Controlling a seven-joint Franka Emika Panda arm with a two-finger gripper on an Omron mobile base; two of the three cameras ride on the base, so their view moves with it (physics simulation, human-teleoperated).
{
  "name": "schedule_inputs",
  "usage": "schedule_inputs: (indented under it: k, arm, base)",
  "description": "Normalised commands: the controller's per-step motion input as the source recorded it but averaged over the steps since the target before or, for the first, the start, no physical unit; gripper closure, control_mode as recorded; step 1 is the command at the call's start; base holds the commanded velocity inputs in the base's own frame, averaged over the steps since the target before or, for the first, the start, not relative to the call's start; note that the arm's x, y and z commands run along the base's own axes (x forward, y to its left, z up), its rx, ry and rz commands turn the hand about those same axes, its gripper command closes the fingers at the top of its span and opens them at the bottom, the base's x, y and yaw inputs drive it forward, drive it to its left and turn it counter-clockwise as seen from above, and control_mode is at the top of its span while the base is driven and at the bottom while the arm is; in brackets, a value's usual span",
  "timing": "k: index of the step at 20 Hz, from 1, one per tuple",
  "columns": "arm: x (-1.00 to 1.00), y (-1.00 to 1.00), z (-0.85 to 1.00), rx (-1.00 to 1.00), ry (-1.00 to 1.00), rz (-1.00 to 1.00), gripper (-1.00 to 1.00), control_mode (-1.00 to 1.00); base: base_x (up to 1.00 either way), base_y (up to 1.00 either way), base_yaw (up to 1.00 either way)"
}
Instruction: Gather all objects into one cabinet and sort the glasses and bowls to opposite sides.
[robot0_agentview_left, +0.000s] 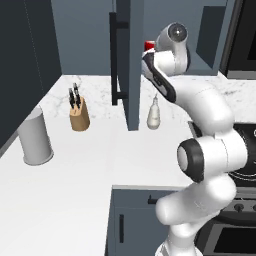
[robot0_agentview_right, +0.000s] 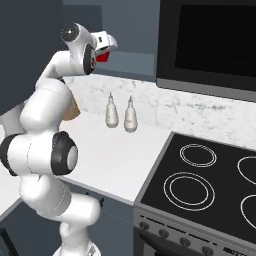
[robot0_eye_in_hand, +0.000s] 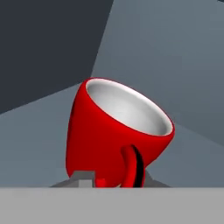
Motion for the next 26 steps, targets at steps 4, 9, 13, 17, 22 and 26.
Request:
schedule_inputs:
  k: [4,9,13,17,22,26]
  arm:
    - [-1.00,0.00,-1.00,-0.06,-0.68,-0.01,1.00,-1.00]
    - [-1.00,0.00,-0.53,-0.06,-0.52,0.00,1.00,-1.00]
    - [-1.00,0.00,0.00,-0.02,-0.35,0.00,1.00,-1.00]
    - [-1.00,0.00,0.00,0.00,-0.19,0.00,1.00,-1.00]
    - [-1.00,0.00,-0.11,0.00,0.04,0.00,1.00,-1.00]
    - [-1.00,0.00,-0.11,0.00,0.25,0.00,1.00,-1.00]
  base:
    - [0.00,0.00,0.00]
    - [0.00,0.00,0.00]
    - [0.00,0.00,0.00]
    - [0.00,0.00,0.00]
    - [0.00,0.00,0.00]
    - [0.00,0.00,0.00]
